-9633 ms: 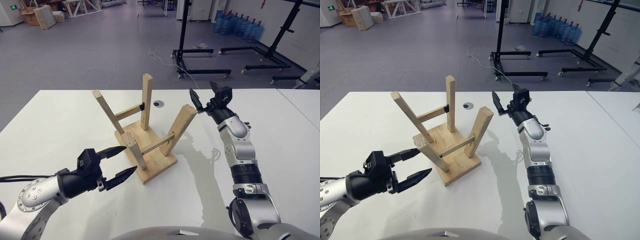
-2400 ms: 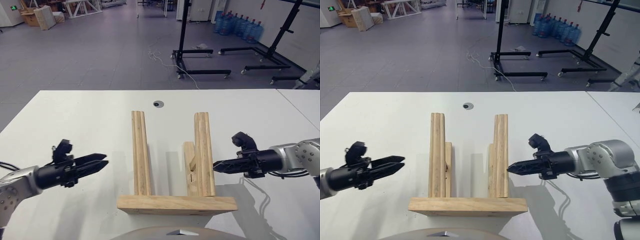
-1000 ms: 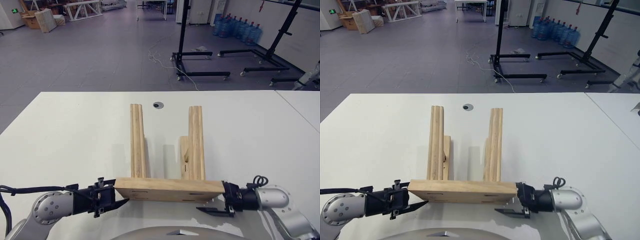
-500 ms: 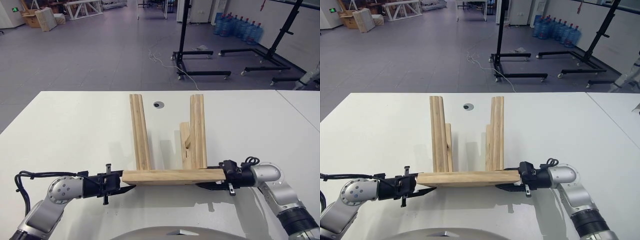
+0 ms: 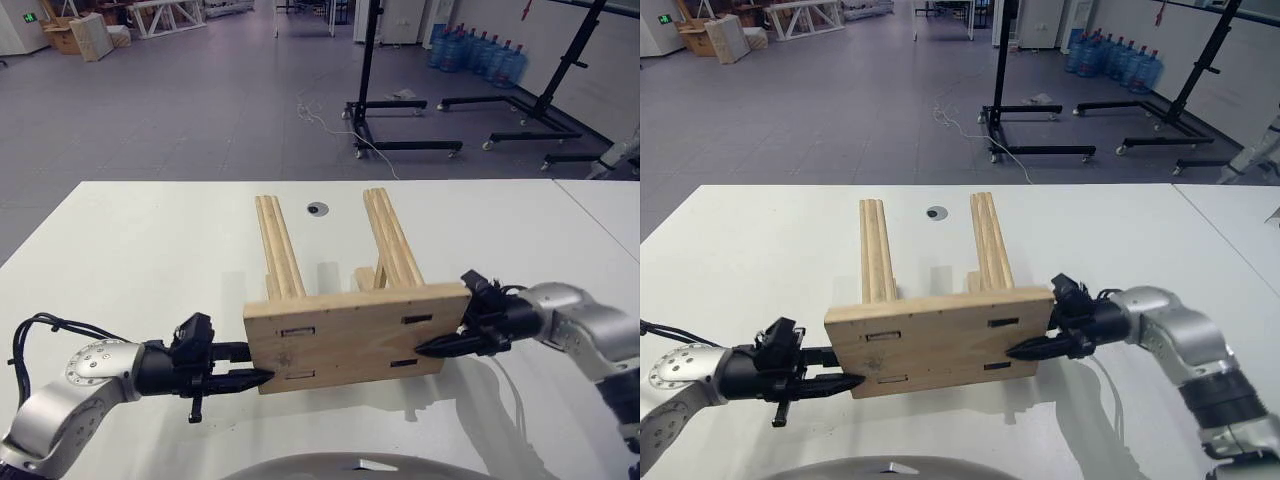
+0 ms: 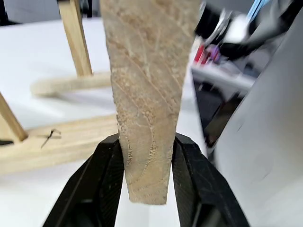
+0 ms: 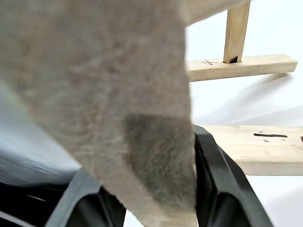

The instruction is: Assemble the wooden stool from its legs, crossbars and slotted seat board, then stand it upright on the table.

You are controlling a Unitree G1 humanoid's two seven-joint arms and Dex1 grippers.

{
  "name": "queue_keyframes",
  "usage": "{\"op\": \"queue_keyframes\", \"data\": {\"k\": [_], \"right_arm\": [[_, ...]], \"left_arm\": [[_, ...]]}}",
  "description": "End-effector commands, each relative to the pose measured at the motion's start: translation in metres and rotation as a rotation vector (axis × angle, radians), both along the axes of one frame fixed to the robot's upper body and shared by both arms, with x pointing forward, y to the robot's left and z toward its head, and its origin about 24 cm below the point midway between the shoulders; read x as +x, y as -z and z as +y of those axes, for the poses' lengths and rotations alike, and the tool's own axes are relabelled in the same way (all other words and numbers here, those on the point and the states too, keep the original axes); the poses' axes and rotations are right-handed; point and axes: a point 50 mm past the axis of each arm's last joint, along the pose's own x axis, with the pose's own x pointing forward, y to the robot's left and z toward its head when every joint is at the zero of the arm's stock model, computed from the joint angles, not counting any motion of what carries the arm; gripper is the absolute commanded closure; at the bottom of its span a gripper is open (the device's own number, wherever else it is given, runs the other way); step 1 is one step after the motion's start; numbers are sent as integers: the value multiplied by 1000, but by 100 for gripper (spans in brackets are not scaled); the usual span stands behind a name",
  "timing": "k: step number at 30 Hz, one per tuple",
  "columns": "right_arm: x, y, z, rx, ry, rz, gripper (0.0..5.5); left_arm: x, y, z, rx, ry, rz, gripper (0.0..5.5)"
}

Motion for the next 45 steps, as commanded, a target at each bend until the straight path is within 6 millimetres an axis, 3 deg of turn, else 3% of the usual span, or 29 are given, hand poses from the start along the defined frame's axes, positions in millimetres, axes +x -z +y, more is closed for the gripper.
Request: {"op": "queue_keyframes", "data": {"k": [1, 6, 11, 16, 19, 21, 28, 31, 37, 42, 45], "right_arm": [[-21, -79, 15, -10, -217, 762, 398], [-19, -101, 15, 91, -269, 893, 398], [15, -106, 24, 215, -241, 964, 397], [29, -94, 28, 290, -204, 1069, 396], [38, -90, 32, 287, -165, 1076, 396], [41, -87, 33, 269, -134, 1090, 397], [50, -77, 26, 239, 2, 1099, 256], [45, -70, 18, 183, 58, 1077, 197], [36, -56, -6, 92, 207, 1011, 193], [39, -46, -22, 85, 332, 892, 193], [41, -46, -43, 165, 469, 708, 193]], "left_arm": [[-21, -92, -28, -303, 93, -24, 418], [-2, -115, -1, -431, -81, -4, 417], [20, -119, 16, -544, -248, 40, 417], [52, -95, 38, -605, -477, 92, 417], [58, -80, 46, -563, -552, 120, 353], [60, -75, 47, -544, -566, 134, 313], [53, -50, 51, -398, -576, 176, 205], [52, -50, 55, -377, -598, 144, 159], [52, -54, 57, -353, -608, 73, 77], [45, -55, 53, -359, -654, -21, 72], [30, -47, 54, -280, -715, -94, 72]]}}
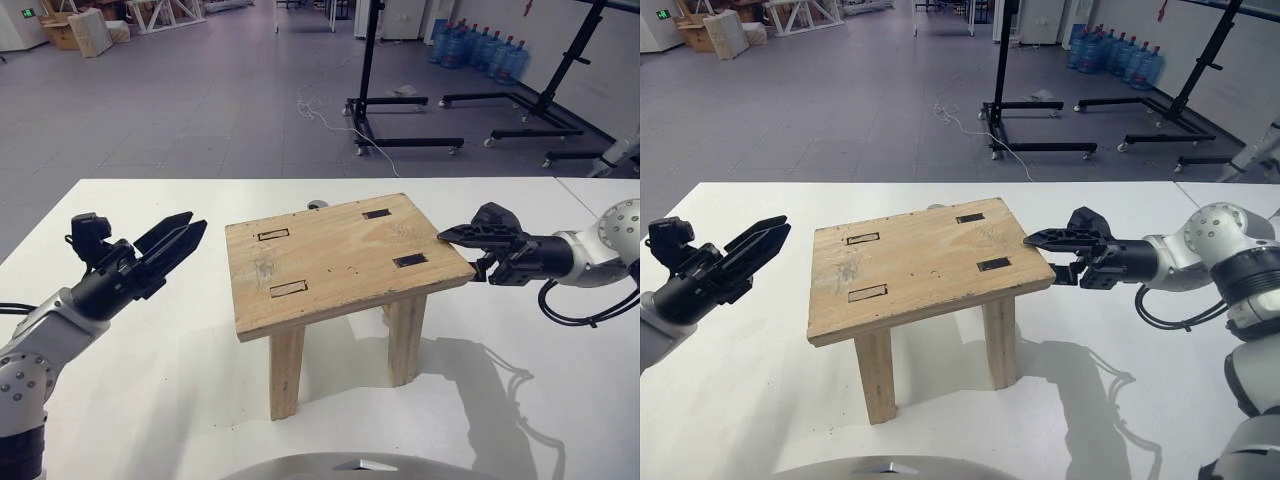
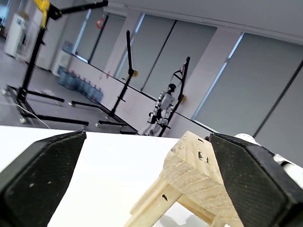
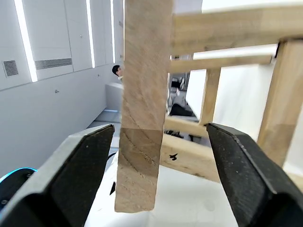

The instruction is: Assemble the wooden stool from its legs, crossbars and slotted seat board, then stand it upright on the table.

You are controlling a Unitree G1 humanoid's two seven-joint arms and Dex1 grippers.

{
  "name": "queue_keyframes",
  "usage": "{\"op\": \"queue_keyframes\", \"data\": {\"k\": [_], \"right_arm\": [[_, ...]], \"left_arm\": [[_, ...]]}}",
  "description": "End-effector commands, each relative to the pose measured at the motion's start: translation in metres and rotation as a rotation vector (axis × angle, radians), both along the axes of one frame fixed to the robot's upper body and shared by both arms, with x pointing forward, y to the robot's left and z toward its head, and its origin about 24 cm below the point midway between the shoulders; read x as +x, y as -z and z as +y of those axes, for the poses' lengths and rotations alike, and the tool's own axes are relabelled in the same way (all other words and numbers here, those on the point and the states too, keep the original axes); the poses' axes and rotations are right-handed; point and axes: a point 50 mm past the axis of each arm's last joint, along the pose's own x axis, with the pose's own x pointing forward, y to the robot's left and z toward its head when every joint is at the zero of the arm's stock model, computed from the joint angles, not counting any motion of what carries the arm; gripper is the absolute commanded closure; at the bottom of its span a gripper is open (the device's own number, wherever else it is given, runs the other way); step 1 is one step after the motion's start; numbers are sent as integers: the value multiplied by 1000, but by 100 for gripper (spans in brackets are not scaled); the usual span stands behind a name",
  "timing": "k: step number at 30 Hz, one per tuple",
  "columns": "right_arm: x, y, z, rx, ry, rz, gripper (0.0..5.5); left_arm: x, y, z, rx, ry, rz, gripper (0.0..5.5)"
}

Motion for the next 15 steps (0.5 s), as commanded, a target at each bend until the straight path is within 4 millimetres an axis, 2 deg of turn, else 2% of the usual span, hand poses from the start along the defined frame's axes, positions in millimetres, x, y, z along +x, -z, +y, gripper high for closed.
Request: {"op": "queue_keyframes", "data": {"k": [1, 4, 6, 8, 11, 13, 15], "right_arm": [[-1, 3, -26, -47, 184, -198, 193], [-20, 23, -46, -114, 308, -292, 193], [-52, 44, -51, -131, 329, -300, 193], [-95, 66, -36, -136, 255, -298, 193], [-132, 80, -10, -89, 173, -289, 193], [-140, 84, 0, -76, 143, -308, 193], [-134, 86, 3, -82, 130, -337, 193]], "left_arm": [[-22, 13, 2, 146, -81, -18, 72], [-57, 34, -3, 260, -20, 72, 72], [-96, 39, -18, 284, 163, 139, 72], [-126, 30, -39, 213, 316, 177, 72], [-142, 13, -60, 77, 430, 187, 72], [-143, 6, -71, -15, 482, 192, 72], [-137, 1, -81, -111, 525, 192, 72]]}}
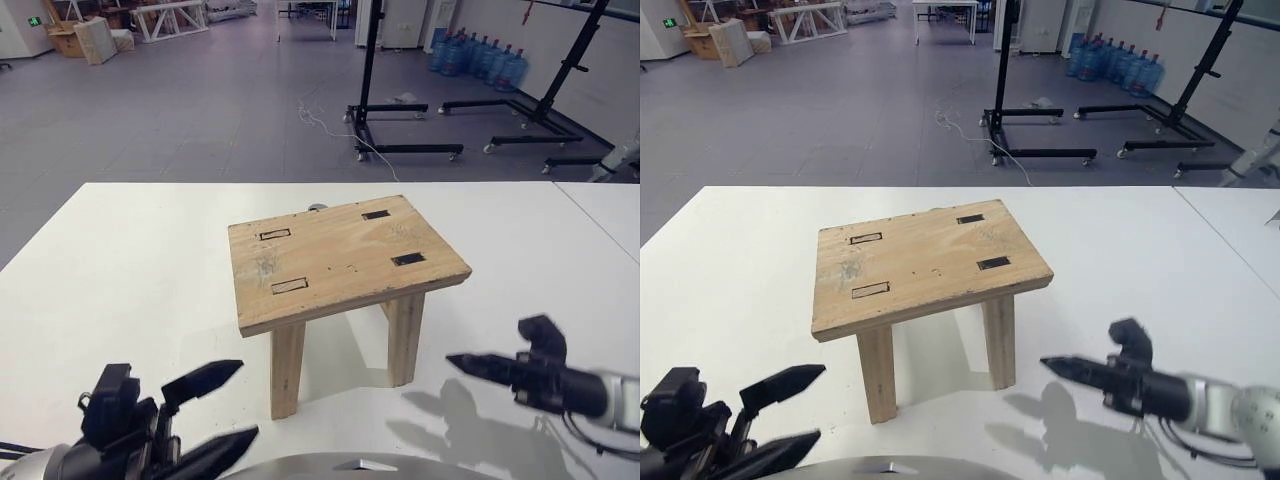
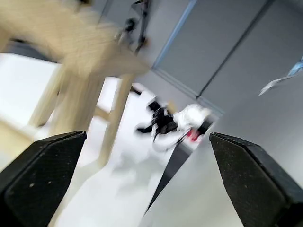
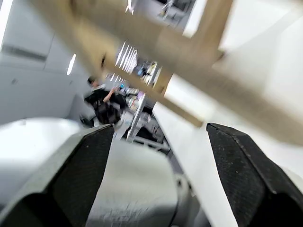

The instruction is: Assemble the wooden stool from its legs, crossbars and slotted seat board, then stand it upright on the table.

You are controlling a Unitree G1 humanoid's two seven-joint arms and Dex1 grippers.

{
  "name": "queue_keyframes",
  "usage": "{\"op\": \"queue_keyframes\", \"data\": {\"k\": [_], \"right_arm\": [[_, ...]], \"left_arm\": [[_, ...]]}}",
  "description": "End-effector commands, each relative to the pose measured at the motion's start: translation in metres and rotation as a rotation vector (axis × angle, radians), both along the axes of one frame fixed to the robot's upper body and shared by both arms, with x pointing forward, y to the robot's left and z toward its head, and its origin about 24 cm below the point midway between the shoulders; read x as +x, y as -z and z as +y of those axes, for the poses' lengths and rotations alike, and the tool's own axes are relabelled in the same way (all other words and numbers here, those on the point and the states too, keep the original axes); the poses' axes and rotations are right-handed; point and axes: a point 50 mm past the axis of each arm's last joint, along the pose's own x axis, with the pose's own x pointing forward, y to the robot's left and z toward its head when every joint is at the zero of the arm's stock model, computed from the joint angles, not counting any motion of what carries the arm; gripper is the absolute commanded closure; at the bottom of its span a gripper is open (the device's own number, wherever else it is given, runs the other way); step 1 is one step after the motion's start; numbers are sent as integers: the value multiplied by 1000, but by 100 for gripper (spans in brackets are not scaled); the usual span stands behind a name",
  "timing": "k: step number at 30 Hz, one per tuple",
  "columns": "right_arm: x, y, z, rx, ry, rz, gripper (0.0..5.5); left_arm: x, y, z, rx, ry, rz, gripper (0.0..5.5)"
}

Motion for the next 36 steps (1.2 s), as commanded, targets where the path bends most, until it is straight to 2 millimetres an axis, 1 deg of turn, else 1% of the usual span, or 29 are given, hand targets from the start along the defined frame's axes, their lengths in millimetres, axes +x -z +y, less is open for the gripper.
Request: {"op": "queue_keyframes", "data": {"k": [1, 5, 8, 14, 19, 23, 26, 28, 31, 34, 36], "right_arm": [[13, -2, 4, -37, -27, -83, 193], [32, 0, 8, -48, -78, -118, 193], [40, 1, 16, -42, -116, -135, 193], [56, 2, 34, -12, -136, -184, 193], [75, 9, 47, -4, -96, -241, 193], [101, 19, 68, 11, -44, -295, 193], [116, 25, 83, 15, -22, -337, 193], [128, 30, 92, 19, 36, -376, 193], [136, 35, 99, 31, 79, -405, 193], [142, 40, 102, 30, 123, -426, 193], [143, 42, 104, 40, 146, -434, 193]], "left_arm": [[5, -11, -27, -154, 148, 34, 72], [11, -6, -39, -203, 192, 106, 72], [18, 5, -44, -149, 210, 144, 72], [62, 31, -38, -17, 134, 147, 72], [96, 42, -21, 155, 50, 78, 72], [119, 43, -14, 220, 45, 10, 72], [137, 47, -11, 264, 53, -26, 72], [155, 58, -9, 325, 41, -50, 72], [180, 70, -6, 416, 9, -103, 72], [193, 75, -3, 442, -17, -143, 72], [196, 75, -3, 431, -29, -164, 72]]}}
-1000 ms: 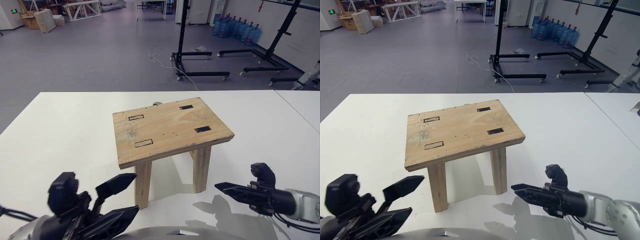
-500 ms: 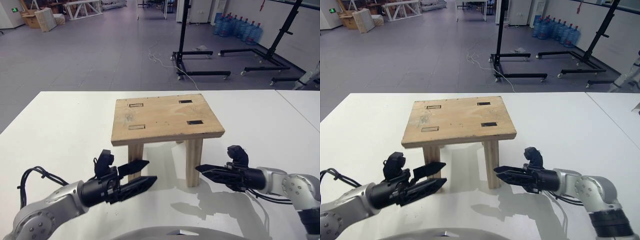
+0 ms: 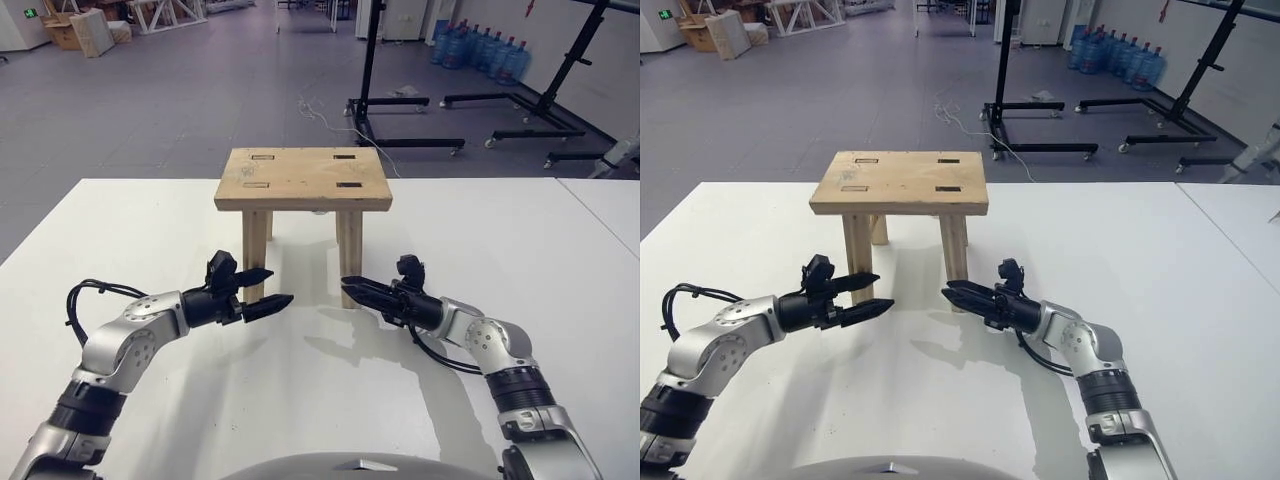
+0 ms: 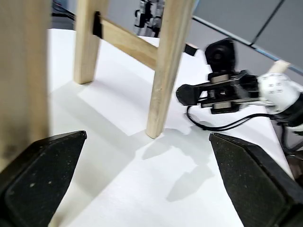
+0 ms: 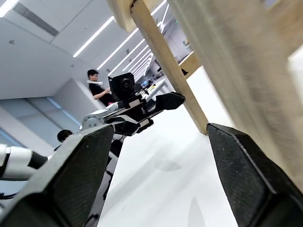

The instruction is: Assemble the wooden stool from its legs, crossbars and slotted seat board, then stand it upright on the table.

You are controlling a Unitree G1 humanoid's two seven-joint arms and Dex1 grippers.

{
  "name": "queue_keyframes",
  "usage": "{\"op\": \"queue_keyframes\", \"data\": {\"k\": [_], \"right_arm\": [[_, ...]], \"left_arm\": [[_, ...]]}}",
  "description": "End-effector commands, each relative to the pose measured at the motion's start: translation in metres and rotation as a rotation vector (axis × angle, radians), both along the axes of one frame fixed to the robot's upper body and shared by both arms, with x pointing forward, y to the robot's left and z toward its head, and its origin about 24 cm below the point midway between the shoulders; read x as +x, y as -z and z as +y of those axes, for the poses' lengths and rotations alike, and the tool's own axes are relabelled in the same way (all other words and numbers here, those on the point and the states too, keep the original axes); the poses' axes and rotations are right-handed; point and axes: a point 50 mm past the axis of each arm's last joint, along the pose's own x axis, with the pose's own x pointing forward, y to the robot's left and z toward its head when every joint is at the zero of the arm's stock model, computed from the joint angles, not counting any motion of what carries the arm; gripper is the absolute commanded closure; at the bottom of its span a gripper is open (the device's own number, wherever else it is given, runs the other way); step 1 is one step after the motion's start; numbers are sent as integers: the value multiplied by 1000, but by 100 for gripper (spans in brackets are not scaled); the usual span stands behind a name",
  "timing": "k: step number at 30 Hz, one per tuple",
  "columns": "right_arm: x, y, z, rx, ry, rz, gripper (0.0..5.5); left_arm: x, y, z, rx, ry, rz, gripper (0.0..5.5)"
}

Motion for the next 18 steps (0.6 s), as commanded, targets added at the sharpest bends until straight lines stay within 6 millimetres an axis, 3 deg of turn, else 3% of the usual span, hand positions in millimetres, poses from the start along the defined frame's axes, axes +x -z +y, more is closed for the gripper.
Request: {"op": "queue_keyframes", "data": {"k": [1, 4, 6, 9, 11, 14, 18], "right_arm": [[4, -1, 1, 21, 52, -35, 193], [-6, -15, -2, 86, 105, -128, 193], [-12, -47, -3, 194, 225, -279, 193], [-12, -127, -6, 185, 765, -722, 193], [-9, -159, -10, 100, 1069, -932, 193], [5, -158, -4, -118, 1263, -1104, 193], [11, -137, 9, -194, 1359, -1075, 193]], "left_arm": [[6, -4, 0, -15, -11, -66, 72], [-3, -24, 0, -57, -64, -201, 72], [-16, -52, -2, -139, -154, -354, 72], [-48, -118, -1, -365, -479, -679, 72], [-53, -141, -5, -437, -613, -777, 72], [-23, -133, -10, -194, -801, -893, 72], [0, -108, -24, 11, -870, -981, 72]]}}
